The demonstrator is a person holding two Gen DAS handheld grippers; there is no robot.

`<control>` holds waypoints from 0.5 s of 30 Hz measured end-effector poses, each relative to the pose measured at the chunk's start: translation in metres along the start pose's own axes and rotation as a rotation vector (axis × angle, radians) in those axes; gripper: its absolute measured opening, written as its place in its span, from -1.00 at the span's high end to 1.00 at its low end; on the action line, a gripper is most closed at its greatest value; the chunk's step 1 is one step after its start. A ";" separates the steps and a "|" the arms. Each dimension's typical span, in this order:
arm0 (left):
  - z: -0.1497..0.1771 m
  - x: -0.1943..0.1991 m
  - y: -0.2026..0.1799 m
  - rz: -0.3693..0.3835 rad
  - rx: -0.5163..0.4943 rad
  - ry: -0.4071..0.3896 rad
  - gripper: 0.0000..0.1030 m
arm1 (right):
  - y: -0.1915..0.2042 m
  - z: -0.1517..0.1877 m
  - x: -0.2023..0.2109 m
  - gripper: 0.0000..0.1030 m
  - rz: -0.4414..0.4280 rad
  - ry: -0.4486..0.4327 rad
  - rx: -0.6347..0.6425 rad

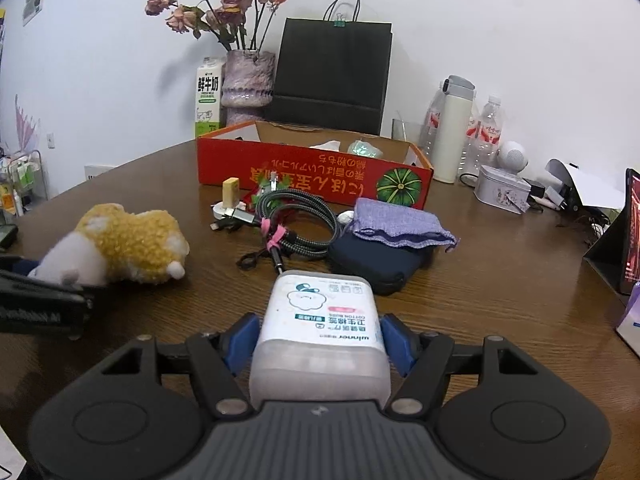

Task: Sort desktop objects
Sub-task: 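Grasp the cotton-pad box with the right gripper while the left grasps the plush sheep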

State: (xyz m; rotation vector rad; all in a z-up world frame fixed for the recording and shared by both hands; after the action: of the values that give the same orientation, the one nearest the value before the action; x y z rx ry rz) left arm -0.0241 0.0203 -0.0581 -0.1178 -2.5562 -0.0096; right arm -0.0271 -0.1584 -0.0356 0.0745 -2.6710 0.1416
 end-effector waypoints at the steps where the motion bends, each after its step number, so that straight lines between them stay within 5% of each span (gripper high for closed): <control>1: 0.002 0.002 0.001 -0.010 -0.005 -0.006 -0.43 | -0.001 0.000 -0.001 -0.28 0.002 0.003 -0.004; 3: 0.003 0.007 0.005 -0.015 0.013 -0.023 -0.31 | -0.002 0.002 -0.002 -0.28 0.001 0.018 -0.016; 4: 0.003 0.010 0.008 -0.010 0.033 -0.035 -0.09 | -0.003 0.003 -0.003 -0.28 -0.002 0.021 -0.028; 15: -0.057 0.053 0.010 -0.015 0.010 -0.168 -0.03 | -0.006 -0.006 -0.005 -0.25 -0.043 0.020 -0.057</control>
State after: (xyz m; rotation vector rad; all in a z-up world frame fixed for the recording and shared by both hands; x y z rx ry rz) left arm -0.0360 0.0331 0.0190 -0.0994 -2.7248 0.0076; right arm -0.0200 -0.1639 -0.0322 0.1119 -2.6489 0.0526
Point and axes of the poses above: each gripper's, at about its wrist camera, not at the fingertips, and x roughly against the way its jaws point, y to its left, z to its underside, the point moved 10 cm from there along -x, roughly the way its jaws point, and after that the axes turned 5 degrees about -y, right-handed, at the moved point
